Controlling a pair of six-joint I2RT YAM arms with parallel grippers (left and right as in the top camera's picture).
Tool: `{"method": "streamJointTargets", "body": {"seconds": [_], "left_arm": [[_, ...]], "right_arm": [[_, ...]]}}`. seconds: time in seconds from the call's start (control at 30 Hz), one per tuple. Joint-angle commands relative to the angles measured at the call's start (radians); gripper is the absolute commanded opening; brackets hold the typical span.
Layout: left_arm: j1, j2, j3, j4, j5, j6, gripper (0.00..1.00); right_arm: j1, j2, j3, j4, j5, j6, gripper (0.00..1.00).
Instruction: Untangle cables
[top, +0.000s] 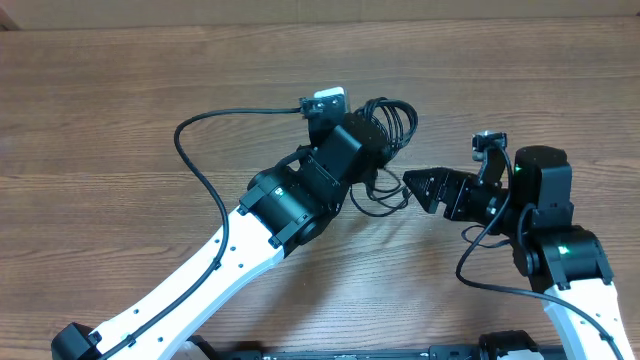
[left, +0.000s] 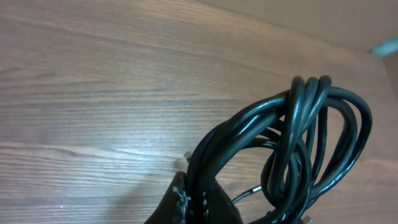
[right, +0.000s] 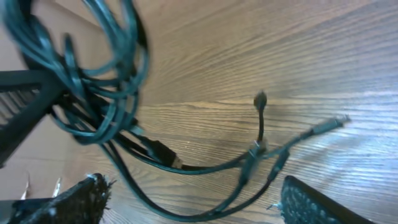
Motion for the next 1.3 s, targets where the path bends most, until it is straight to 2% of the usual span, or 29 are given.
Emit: {"method": "streamJointTargets", "body": {"seconds": [0.0,0.1,0.3,0.4,0.6,0.77,0.97,1.17,1.27], "left_arm": [[0.001,-0.011,0.014,0.013,0.052,0.129,0.04],[0.001,-0.011,0.014,0.021,0.123,0.178,0.04],[0.001,-0.011,0.014,0.077,0.341,0.411,0.04],[0.001,-0.011,0.014,0.06,0.396,0.512,0.04],[0.001,-0.011,0.014,0.029,0.441,0.566,0.04],[0.001,-0.011,0.014,0.045,0.457,0.572,0.04],[0.001,-0.011,0.014,0.048,0.484,0.572,0.04],[0.001,-0.011,0.014,0.065,0.501,0.571,0.04],[0.001,-0.011,0.014,0.08,0.519,0.571,0.04]], "right_arm": [[-0.002,-0.053,0.023,0.009,-0.018,-0.023,0.91],[-0.002,-0.08,0.023,0.009,-0.018,-0.023,0.99],[-0.002,-0.098,0.023,0.004,-0.018,-0.023,1.0],[-0.002,-0.098,0.023,0.003,-0.019,-0.022,1.0],[-0.002,-0.098,0.023,0.005,-0.019,-0.022,0.98],[-0.002,-0.098,0.023,0.009,-0.034,-0.023,0.85],[-0.002,-0.098,0.023,0.013,-0.045,-0.023,0.79],[-0.002,-0.098,0.023,0.036,-0.138,-0.076,0.77],[-0.002,-0.098,0.023,0.036,-0.138,-0.076,0.67]]}}
